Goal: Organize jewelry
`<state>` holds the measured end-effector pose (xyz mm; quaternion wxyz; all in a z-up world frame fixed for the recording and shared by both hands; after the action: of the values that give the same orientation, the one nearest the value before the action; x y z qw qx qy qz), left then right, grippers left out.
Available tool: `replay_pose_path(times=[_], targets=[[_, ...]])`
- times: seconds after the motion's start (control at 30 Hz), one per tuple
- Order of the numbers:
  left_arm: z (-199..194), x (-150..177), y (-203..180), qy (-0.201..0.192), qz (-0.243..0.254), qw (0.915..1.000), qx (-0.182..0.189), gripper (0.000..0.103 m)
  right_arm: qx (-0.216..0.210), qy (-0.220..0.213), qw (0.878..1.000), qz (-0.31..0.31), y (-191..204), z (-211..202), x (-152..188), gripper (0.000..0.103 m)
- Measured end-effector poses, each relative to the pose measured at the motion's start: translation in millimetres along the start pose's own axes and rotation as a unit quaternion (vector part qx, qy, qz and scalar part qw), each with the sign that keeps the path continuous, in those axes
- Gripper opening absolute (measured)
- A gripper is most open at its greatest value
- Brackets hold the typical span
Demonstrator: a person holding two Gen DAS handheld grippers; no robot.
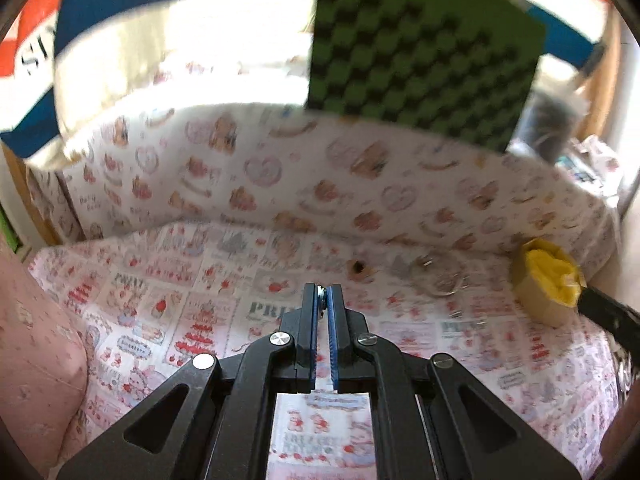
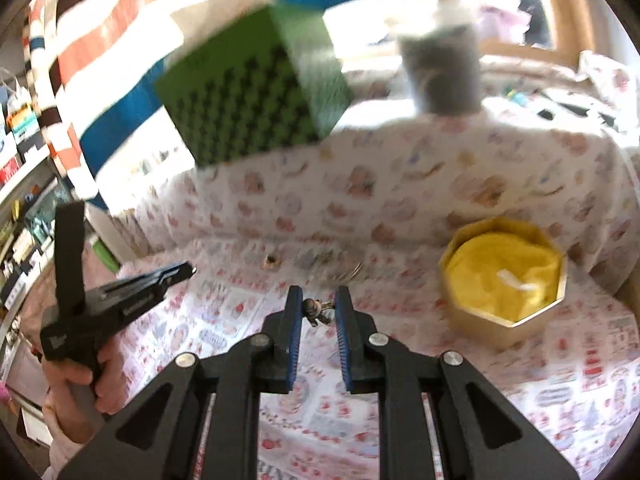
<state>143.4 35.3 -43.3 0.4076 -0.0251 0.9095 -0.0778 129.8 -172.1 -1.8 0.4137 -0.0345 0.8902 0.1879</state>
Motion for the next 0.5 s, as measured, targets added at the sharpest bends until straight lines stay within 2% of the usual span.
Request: replay_pose_path(times=[0.1,0.2,0.33,0.4,0.5], targets=[[-20,-7,-17,-0.029,0.009,0.9992,0.025,0.004,0.012,-0.029,0.999,0.023,-20,-19,-12,0.015],[-32,-15,-36,-0.046,0.018,0.9983,0.030,0.004,0.018,-0.061,0.997,0.033,-40,-35,-26,0.015],[-27,-27,-78,-0.037,0.043,0.9967,0.058,0.004,0.032,-0.068,0.995,0.071,-76,-33,-34,0.015],[-23,-36,-106,-0.030,0.048,0.9942,0.092,0.004,0.054,-0.065,0.993,0.088,-98,-27,-36,0.015],[-3,-46,-143,-0.006,0.038,0.9910,0.128,0.004,0.055,-0.043,0.991,0.115,-126,-9,-33,0.015]])
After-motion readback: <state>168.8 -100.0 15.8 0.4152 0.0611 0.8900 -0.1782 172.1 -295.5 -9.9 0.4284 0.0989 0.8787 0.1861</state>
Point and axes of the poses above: each gripper's, at about its wrist camera, not at the fingertips, and z roughly the way its jaws point, y to its left, x to its underside, the point moved 8 cm from there along z, roughly the way its jaws point, and after that the axes turned 5 degrees about x, right-handed, at the moved point
